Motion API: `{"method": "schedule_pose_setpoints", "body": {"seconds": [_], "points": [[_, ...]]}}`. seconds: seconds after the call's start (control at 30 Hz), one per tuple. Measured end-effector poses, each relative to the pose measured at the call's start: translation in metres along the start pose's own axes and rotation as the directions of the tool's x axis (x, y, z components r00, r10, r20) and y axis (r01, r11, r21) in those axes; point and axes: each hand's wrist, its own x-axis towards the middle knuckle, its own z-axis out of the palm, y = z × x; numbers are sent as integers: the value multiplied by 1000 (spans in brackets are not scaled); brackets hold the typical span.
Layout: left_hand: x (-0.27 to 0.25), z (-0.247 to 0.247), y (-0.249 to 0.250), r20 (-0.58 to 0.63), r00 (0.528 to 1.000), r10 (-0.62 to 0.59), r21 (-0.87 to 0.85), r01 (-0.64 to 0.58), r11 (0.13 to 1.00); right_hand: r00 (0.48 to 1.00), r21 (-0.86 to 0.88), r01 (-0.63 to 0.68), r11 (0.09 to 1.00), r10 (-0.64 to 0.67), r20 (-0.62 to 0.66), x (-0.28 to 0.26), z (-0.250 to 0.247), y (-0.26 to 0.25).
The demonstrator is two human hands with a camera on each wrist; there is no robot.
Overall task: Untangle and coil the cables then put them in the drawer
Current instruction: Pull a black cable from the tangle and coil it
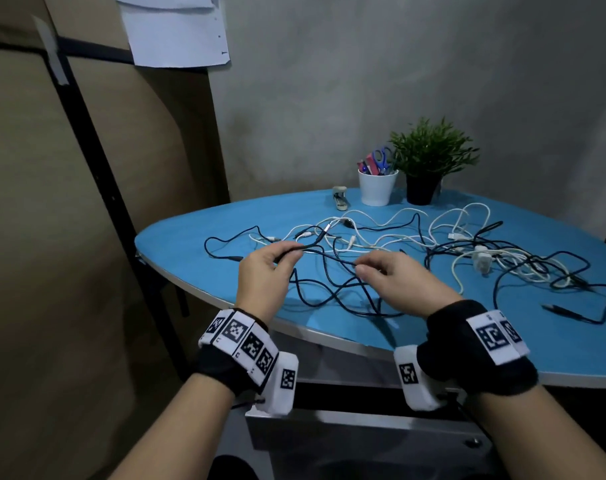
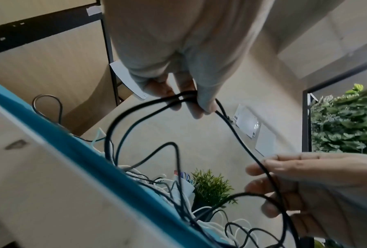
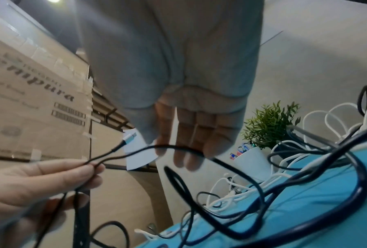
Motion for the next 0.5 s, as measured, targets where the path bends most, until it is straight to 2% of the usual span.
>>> {"method": "schedule_pose_setpoints", "body": {"seconds": [0.07, 0.1, 0.2, 0.3, 0.4, 0.47, 0.5], "points": [[-1, 0, 6, 1, 1000, -30, -98, 29, 995, 998, -53, 10, 999, -7, 55, -4, -4, -5], [-1, -1, 10, 10, 999, -42, -141, 43, 989, 1000, -78, 13, 997, -11, 27, -5, -6, -7], [-2, -6, 20, 20, 997, -70, -275, 73, 959, 990, -140, -20, 990, 0, -141, -3, -18, -11], [-2, -13, 27, 8, 996, -88, -318, 86, 944, 952, -156, -145, 977, 95, -292, 1, -26, -11], [-1, -17, 31, 9, 998, -68, -260, 67, 963, 917, 50, -176, 983, 182, -356, 8, -27, -12], [1, -13, 32, 67, 997, -31, -188, 43, 981, 939, 328, -111, 938, 207, -276, 9, -24, -23], [3, -10, 33, 103, 995, -5, -130, 18, 991, 955, 420, -62, 906, 176, -238, 9, -23, -30]]}}
